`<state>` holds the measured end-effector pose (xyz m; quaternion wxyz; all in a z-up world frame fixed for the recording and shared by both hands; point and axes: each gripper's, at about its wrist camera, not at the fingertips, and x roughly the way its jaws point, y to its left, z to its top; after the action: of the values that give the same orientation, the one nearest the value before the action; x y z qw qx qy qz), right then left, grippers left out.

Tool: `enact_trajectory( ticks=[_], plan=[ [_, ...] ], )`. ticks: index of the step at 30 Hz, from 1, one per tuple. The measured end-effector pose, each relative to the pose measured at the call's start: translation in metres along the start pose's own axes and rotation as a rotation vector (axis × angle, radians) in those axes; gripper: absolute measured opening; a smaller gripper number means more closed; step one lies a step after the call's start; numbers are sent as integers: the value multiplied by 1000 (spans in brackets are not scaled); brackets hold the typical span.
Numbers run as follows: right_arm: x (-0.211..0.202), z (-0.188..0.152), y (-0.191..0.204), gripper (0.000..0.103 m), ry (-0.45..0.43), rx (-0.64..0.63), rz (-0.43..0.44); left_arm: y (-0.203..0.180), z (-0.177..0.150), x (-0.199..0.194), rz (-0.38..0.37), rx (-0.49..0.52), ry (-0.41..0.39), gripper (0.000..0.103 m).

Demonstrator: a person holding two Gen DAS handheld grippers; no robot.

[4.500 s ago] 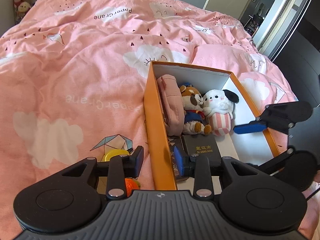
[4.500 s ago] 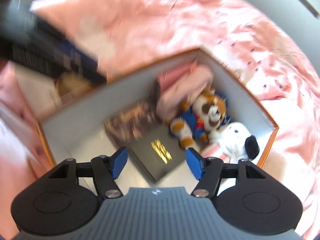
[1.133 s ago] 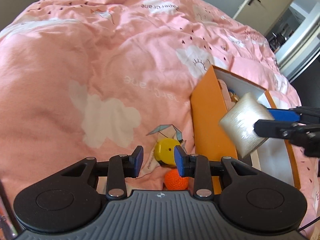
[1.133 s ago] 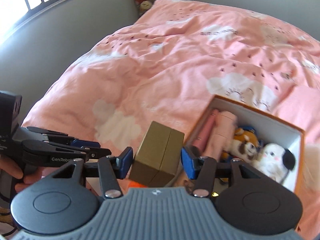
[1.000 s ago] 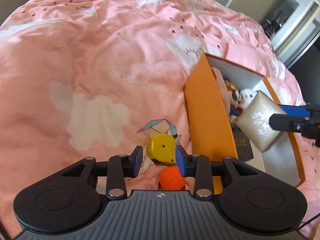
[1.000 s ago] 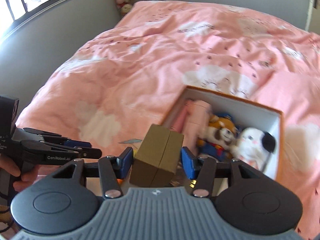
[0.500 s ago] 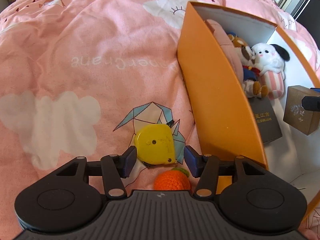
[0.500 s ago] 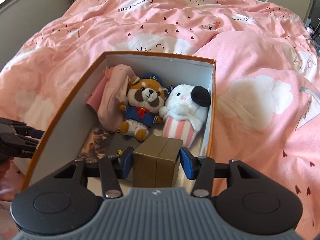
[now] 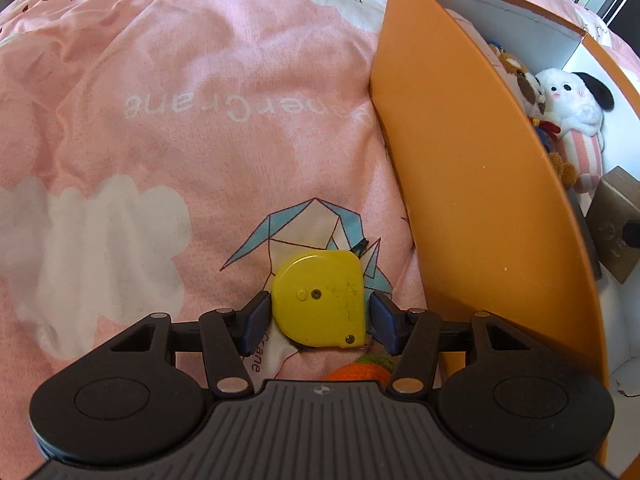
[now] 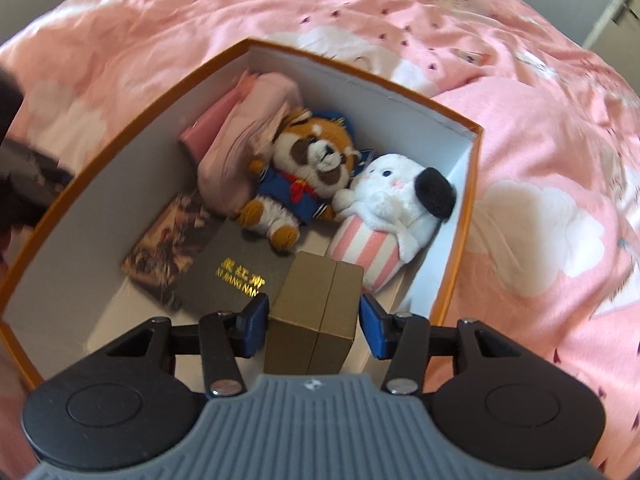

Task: Organize objects
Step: 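Grasp the yellow tape measure with left tool while right tool carries brown box to orange box, then lower the brown box into the orange box and open the right tool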

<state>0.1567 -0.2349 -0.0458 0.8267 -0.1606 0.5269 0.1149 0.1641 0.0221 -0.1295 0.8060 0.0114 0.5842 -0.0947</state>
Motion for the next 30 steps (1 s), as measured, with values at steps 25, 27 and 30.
enact_trajectory(
  ticks=[25,27,30],
  plan=[
    [17,-22,40,51,203,-1086,-13,1,-3,-47,-52,-46,-116,57],
    [22,-19,38,51,198,-1085,-23,3,-3,-55,-60,-58,-136,57],
    [28,-10,32,55,148,-1038,-72,4,-1,-66,-64,-67,-164,57]
  ],
)
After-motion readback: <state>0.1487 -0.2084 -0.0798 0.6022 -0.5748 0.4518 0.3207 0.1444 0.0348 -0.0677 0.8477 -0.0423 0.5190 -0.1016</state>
